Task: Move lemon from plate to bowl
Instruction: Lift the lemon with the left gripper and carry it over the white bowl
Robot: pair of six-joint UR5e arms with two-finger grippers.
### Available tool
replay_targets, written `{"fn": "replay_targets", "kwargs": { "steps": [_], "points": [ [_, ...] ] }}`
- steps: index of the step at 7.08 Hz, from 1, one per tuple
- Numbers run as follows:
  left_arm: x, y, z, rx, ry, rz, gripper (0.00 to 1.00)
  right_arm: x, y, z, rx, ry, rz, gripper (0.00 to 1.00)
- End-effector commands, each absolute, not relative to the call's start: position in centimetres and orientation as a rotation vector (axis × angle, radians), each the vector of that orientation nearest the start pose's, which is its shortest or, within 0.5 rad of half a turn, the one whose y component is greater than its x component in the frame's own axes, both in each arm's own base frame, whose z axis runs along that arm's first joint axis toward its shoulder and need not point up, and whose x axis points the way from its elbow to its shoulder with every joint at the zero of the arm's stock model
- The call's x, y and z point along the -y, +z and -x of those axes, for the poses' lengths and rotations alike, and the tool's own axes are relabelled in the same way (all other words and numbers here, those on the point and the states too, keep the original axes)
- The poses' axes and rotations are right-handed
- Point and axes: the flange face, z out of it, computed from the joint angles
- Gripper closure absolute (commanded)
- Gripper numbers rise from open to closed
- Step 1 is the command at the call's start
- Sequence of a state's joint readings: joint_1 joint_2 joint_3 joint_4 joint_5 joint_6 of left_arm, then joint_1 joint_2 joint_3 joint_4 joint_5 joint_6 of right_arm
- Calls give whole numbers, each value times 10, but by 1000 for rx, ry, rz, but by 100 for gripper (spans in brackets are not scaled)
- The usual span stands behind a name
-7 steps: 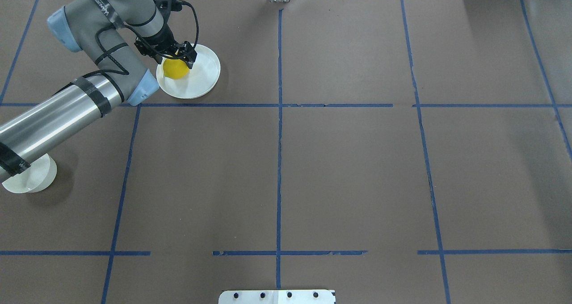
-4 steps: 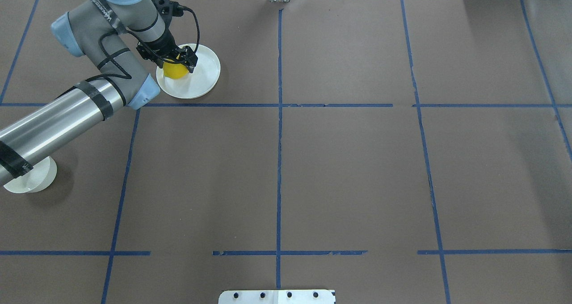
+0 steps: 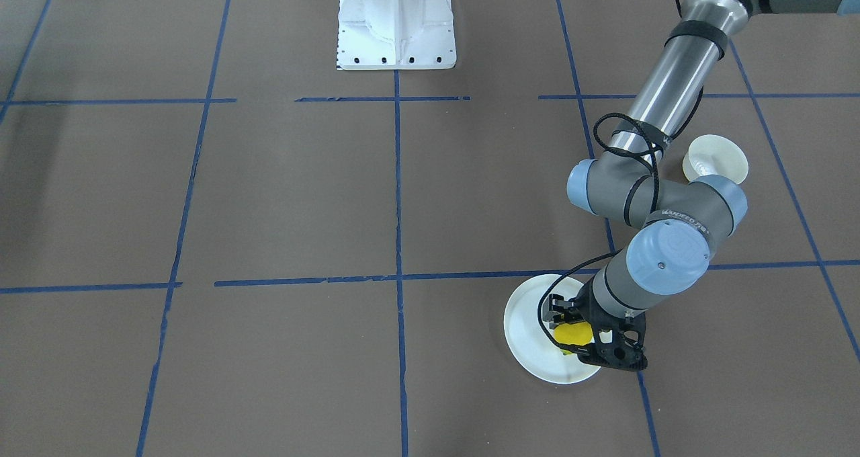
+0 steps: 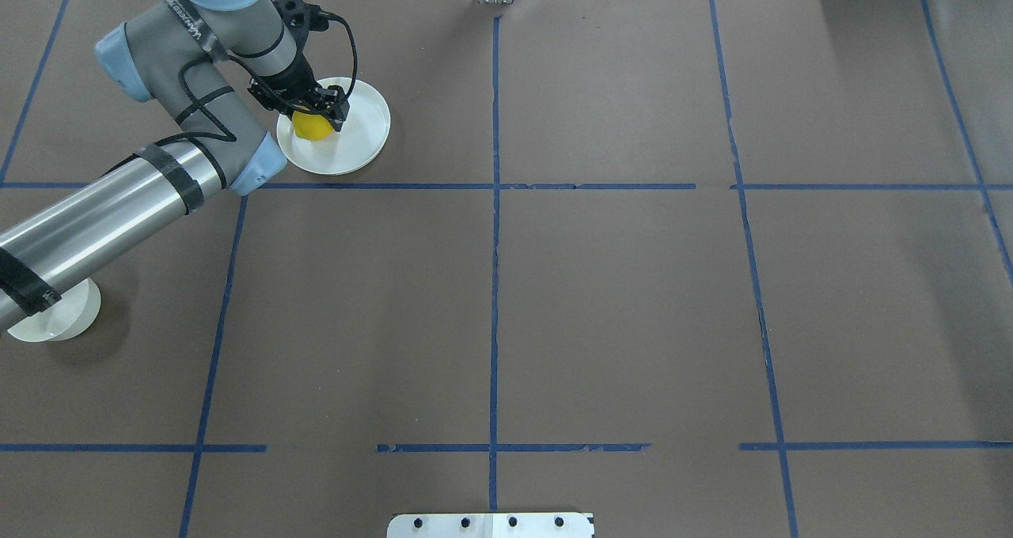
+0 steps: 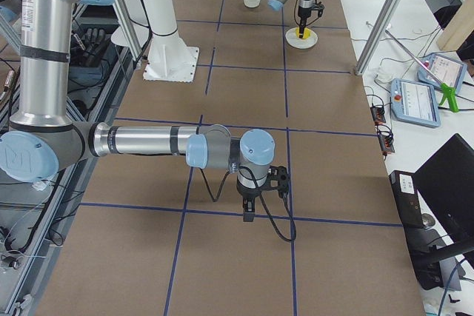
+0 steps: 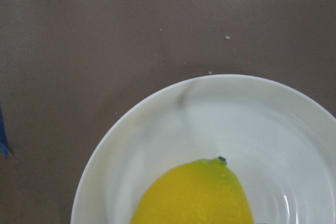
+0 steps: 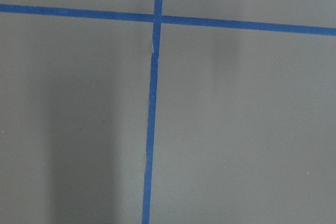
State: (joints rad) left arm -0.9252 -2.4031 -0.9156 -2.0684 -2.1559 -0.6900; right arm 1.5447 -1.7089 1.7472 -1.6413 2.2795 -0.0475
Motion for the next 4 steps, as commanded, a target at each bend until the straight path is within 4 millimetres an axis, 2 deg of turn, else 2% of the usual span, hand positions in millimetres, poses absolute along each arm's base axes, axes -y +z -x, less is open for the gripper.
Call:
{"fn": "replay_targets", "kwargs": {
  "steps": [1,2,4],
  "points": [
    [719,359,-370,-874,110,-198,100,432,647,-57,709,-59,23,0],
    [696,356,-340,-872,92,-191,100,432,647,-57,709,-59,23,0],
    [624,352,-276,-847,50,-163,100,432,647,-57,709,-59,23,0]
  ]
}}
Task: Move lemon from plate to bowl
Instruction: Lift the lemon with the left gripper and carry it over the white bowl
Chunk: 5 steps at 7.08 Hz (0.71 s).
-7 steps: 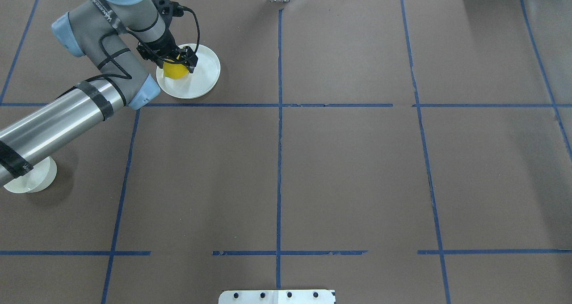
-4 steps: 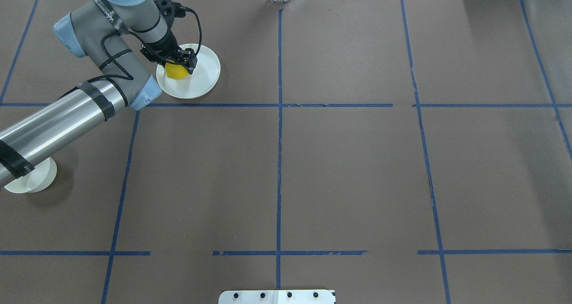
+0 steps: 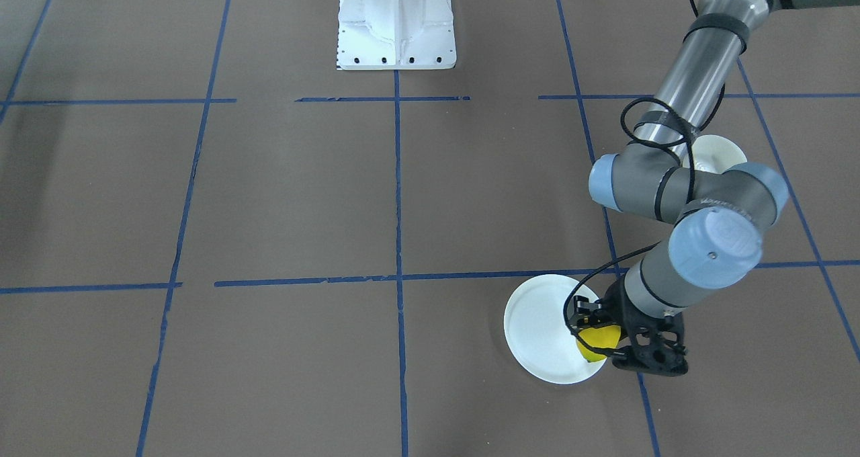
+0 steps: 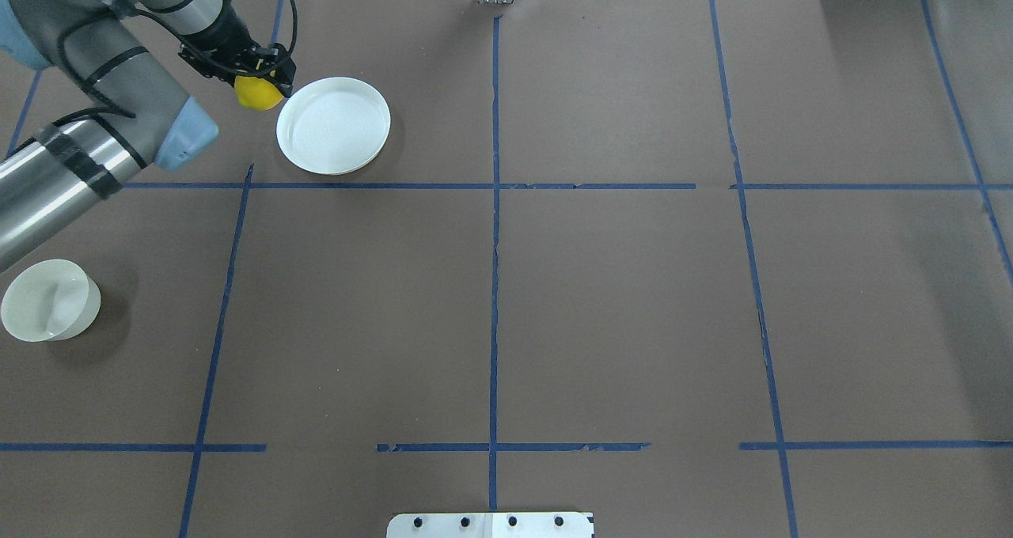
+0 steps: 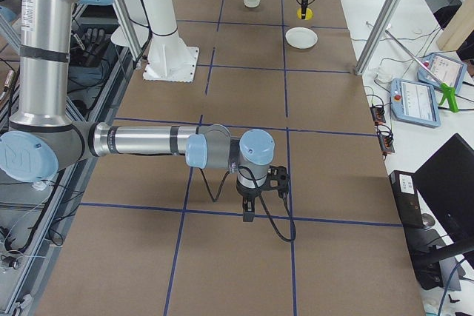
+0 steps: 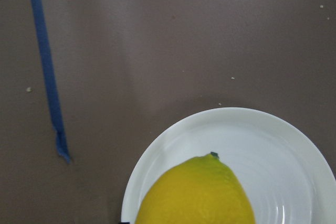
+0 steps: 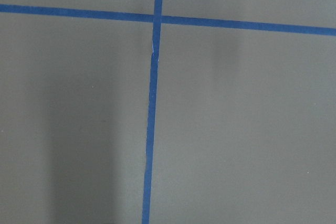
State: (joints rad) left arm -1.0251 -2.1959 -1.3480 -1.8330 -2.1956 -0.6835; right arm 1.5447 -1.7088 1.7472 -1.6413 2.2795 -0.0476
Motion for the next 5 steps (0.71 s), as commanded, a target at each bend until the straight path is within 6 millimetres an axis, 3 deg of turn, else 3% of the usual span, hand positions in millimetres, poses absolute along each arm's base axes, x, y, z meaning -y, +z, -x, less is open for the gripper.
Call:
{"fn": "replay_targets", "kwargs": {
  "steps": [1,2,3,5],
  "points": [
    [580,388,-248,-835,25,-129,100,432,647,-57,709,-59,23,0],
    [533,429,-221,-813,11,-96,100,432,647,-57,709,-59,23,0],
    [506,453,-205,-807,-51,-76,100,432,647,-57,709,-59,23,0],
    [435,542,-164,-855,-130,-116,100,432,647,-57,709,-59,23,0]
  ]
}}
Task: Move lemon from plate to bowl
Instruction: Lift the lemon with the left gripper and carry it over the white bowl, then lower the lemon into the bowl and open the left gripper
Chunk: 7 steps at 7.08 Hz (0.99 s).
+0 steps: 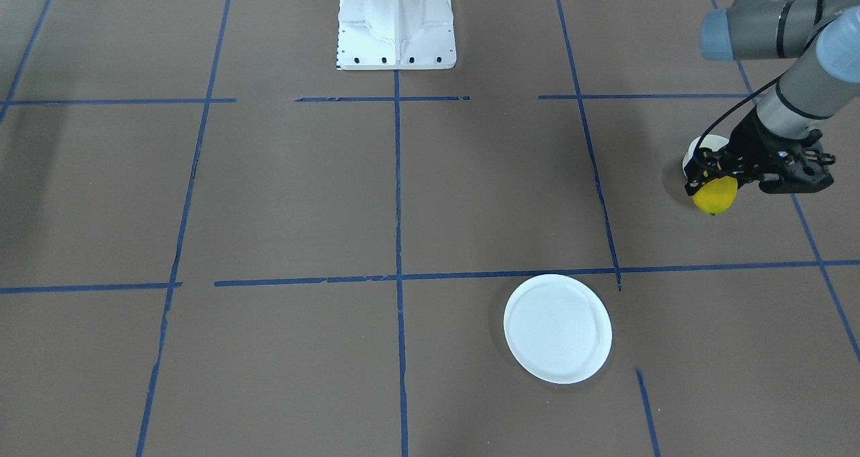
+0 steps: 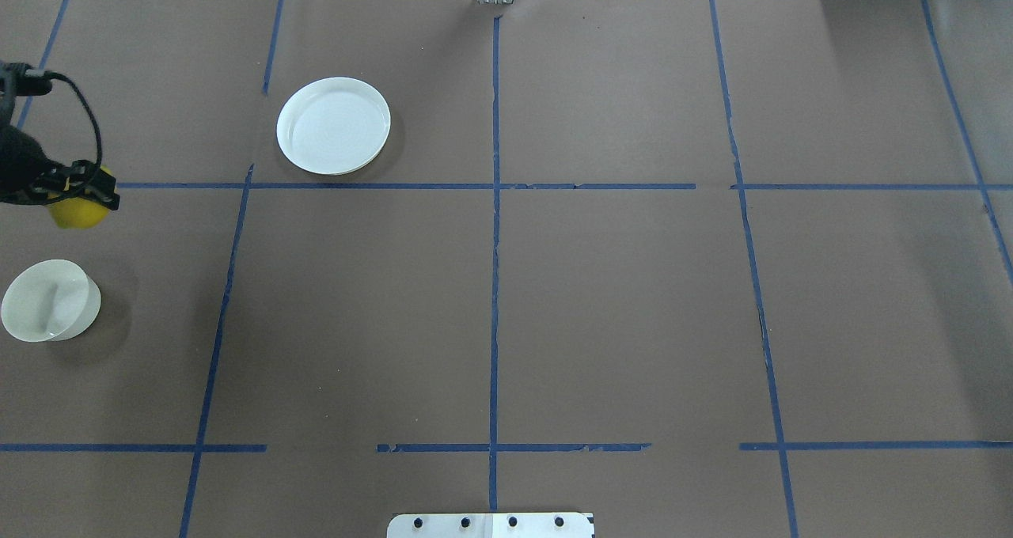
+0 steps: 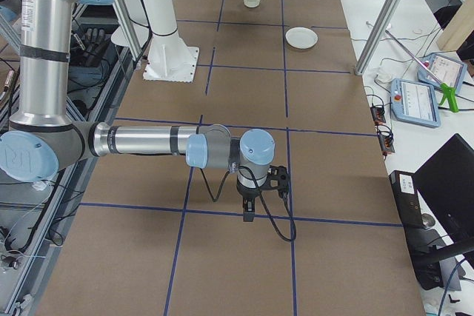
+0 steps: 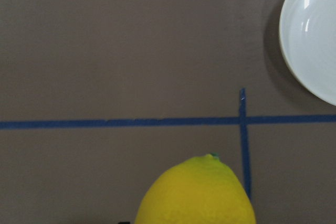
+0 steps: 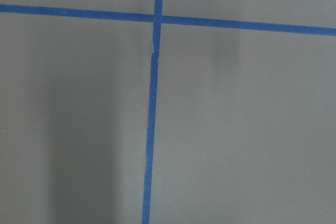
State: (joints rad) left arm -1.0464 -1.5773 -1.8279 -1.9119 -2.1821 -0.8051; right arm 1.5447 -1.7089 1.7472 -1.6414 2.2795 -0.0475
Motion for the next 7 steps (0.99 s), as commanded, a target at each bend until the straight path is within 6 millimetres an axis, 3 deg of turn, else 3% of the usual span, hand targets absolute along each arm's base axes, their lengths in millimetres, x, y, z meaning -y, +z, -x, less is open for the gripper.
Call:
{"fn": "replay_targets", "kwargs": {
  "steps": [1,3,5,7],
  "points": [
    [426,564,-160,-876,-178,-123,100,432,647,-57,709,-59,23,0],
    [418,578,-162,-853,-181,-109,100,432,647,-57,709,-59,23,0],
    [409,585,-183,-844,-138,-80,100,432,647,-57,709,-59,23,0],
    [401,594,-186,-831,-127,-60,100,432,647,-57,709,-59,23,0]
  ]
}}
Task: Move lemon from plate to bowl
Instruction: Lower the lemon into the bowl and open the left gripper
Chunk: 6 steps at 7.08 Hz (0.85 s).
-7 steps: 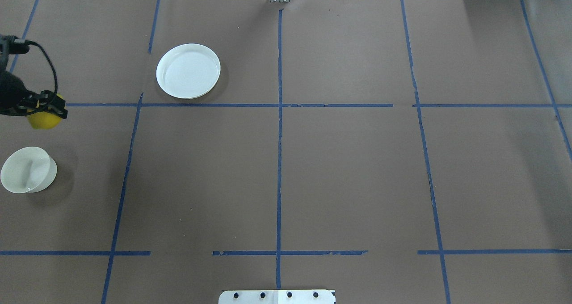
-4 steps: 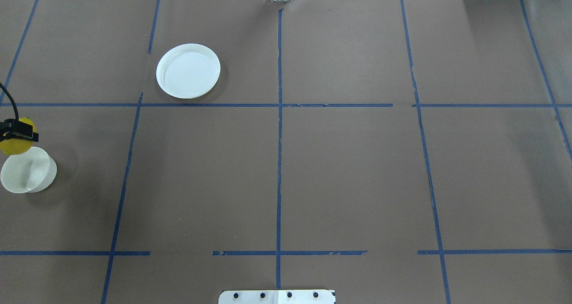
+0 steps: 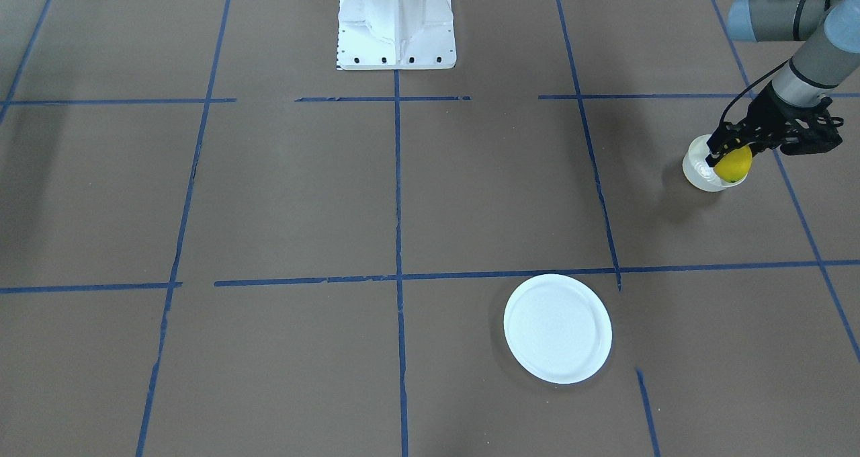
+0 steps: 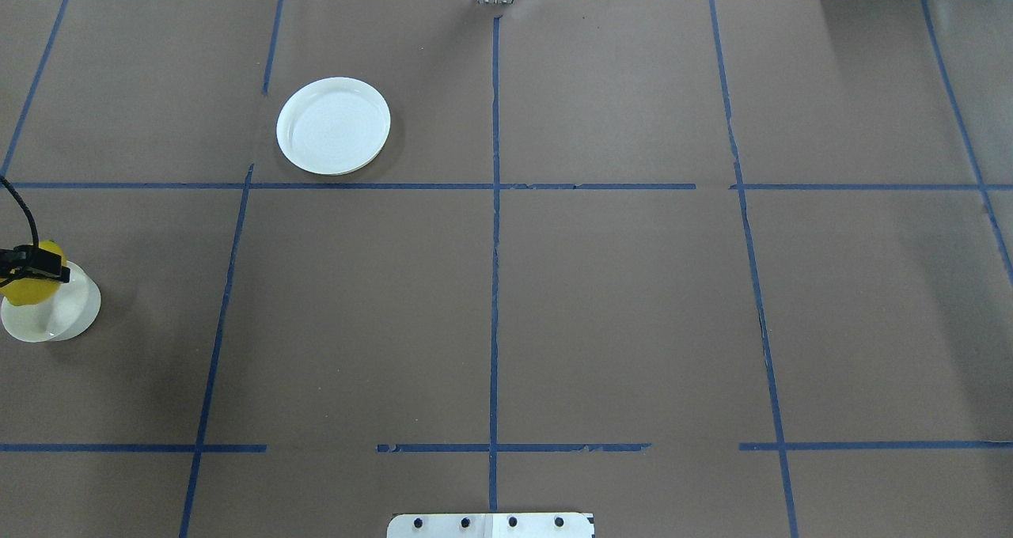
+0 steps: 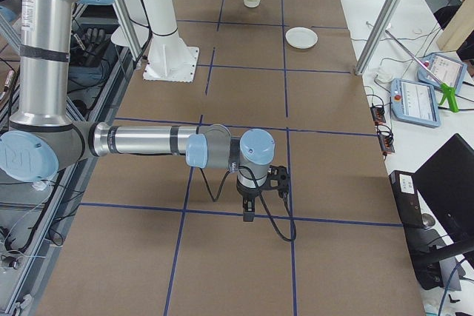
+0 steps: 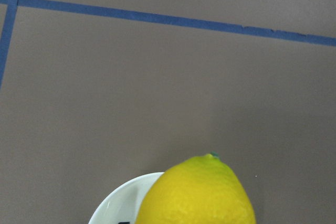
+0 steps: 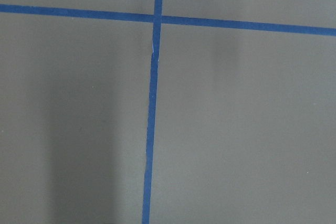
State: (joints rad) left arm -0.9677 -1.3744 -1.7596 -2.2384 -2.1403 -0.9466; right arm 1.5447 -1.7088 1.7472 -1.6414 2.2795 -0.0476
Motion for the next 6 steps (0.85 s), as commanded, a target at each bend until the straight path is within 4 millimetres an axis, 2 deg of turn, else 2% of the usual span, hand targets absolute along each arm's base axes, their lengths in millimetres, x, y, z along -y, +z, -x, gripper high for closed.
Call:
{"fn": "replay_targets", "kwargs": {
  "steps": [1,2,3,6],
  "points": [
    [400,597,-186,-825,-122,-53,100,432,647,-57,709,-59,23,0],
    [399,604,-187,-820,-124,-39,66,432,647,-57,709,-59,23,0],
    [399,606,-187,-818,-125,-35,1,432,647,-57,709,-59,23,0],
    [400,595,-186,-836,-118,-47,0,432,647,-57,709,-59,23,0]
  ]
}}
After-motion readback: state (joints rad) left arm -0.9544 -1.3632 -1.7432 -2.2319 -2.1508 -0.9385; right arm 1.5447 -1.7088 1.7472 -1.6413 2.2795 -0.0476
